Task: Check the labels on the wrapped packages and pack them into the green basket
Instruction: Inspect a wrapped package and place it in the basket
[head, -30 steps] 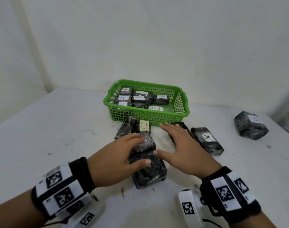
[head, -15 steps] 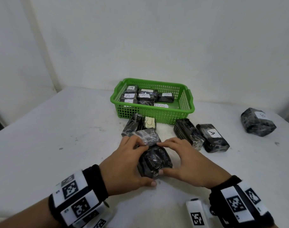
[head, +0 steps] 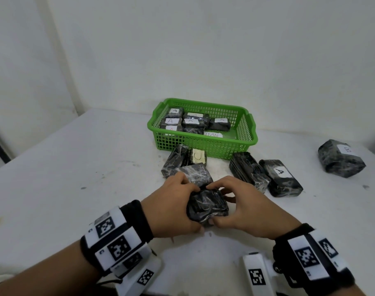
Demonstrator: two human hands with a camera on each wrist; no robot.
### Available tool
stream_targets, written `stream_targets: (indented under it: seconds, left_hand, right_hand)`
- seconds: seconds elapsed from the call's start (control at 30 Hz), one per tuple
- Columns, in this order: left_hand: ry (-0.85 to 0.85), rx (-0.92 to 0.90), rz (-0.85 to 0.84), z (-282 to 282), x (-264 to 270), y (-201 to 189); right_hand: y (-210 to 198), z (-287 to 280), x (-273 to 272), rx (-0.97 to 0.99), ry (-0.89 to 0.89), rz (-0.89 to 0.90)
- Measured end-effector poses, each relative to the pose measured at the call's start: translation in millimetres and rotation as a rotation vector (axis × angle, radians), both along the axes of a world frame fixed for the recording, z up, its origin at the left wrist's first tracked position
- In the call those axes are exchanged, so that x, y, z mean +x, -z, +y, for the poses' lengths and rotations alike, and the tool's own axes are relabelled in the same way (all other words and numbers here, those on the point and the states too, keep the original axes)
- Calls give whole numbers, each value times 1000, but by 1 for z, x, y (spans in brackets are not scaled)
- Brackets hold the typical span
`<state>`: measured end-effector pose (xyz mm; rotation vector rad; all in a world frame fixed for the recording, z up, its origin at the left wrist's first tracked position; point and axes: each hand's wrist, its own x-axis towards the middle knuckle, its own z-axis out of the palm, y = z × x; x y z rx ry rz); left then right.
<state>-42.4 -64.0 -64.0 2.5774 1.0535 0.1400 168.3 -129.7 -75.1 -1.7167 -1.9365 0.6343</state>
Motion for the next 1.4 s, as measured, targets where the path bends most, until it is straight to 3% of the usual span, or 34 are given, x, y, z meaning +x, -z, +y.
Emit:
stream_targets:
  seconds: [0.13,0.37,0.63,0.8,1.0,1.4]
  left_hand:
    - [14,-120,-105,8,1,-14]
    - [-99,-441,-635,43,20,-34]
    - [-116,-645,-959,84,53,-44]
    - [-137,-655,-1014,104,65,-46]
    - [-77,-822,-1042,108,70,-42]
    - [-64,-827,-1067,111,75,-15]
  right_hand:
    - [-7,-2,10,22,36,137]
    - [-29,17,23,90,147,664]
    - [-41,64,33,184,222,882]
    - [-47,79,43,115,223,938]
    - [-43,84,47,186,239,982]
    - [-21,86,40,185,279,983]
